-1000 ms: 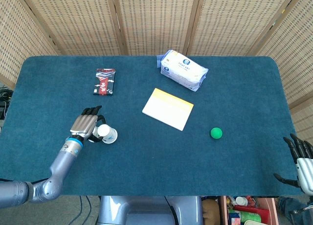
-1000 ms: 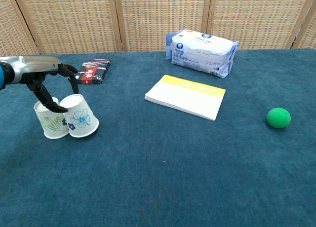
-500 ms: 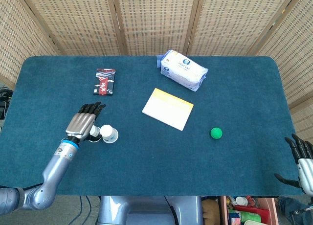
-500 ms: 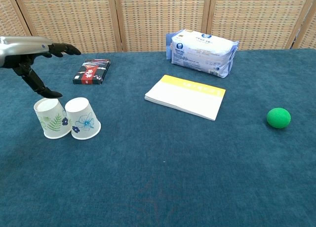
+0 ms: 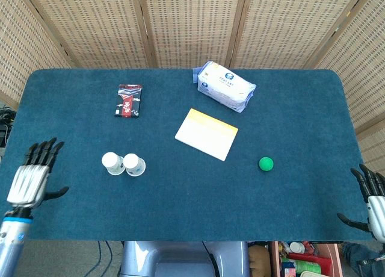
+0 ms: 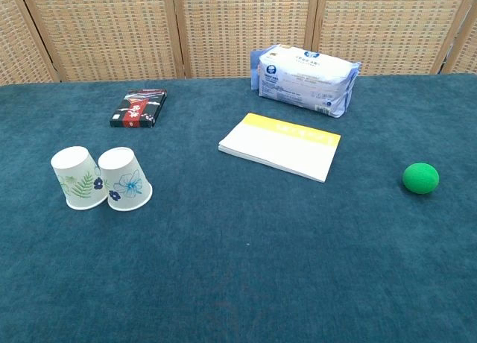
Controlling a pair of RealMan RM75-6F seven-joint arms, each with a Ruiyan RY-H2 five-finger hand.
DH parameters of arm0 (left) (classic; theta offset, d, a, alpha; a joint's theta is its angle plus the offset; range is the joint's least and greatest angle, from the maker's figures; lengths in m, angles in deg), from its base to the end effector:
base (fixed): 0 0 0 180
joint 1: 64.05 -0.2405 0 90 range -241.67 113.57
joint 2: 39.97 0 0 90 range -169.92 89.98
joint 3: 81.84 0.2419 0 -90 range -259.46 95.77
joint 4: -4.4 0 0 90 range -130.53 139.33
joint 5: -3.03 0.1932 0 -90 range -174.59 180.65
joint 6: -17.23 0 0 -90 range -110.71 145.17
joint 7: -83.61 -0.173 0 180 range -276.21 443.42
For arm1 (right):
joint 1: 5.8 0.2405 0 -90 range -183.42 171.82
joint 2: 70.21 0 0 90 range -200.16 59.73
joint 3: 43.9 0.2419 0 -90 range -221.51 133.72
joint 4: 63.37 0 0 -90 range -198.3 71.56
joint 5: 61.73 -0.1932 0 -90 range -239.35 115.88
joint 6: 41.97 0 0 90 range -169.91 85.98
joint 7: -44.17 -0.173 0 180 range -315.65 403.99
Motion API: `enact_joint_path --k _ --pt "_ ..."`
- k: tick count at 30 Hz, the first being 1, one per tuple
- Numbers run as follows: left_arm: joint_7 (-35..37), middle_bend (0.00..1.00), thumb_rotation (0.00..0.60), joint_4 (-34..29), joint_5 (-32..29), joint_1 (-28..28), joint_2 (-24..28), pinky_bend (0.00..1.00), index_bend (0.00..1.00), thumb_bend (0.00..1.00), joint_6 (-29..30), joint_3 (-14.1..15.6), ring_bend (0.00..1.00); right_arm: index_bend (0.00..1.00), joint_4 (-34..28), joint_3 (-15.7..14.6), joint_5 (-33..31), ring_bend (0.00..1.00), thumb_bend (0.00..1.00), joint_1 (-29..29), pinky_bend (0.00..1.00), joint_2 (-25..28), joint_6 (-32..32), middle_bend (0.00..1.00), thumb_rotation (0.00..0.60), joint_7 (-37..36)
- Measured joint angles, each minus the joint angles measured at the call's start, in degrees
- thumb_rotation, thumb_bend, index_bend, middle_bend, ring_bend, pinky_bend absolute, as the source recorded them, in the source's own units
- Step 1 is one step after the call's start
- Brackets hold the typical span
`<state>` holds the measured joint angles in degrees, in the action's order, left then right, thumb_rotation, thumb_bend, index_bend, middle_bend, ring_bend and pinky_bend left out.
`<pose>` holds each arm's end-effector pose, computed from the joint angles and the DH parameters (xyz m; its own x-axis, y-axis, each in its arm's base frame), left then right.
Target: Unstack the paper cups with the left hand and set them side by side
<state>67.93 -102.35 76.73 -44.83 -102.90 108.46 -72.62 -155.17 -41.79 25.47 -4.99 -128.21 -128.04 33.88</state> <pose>-0.2473 0.2266 0.1514 0.4706 0.0638 0.8800 0.8822 -0.0181 -0.4705 -0.3096 -0.1842 0.2012 0.3378 -0.0179 0.9410 -0.9402 0.0393 0.3383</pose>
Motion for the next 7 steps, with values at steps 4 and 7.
enact_joint_path --k 4,7 --pt "1.40 0.00 0.600 2.62 1.89 -6.22 -0.03 0.00 0.00 0.12 4.46 2.06 0.00 0.00 0.46 0.02 0.22 0.00 0.00 -0.26 0.00 -0.06 -0.57 0.00 0.600 -0.12" --pt "2.20 0.00 0.600 4.46 3.57 -8.20 -0.58 0.00 0.00 0.12 5.47 2.32 0.00 0.00 0.54 0.06 0.22 0.00 0.00 -0.33 0.00 -0.01 -0.74 0.00 0.600 -0.03"
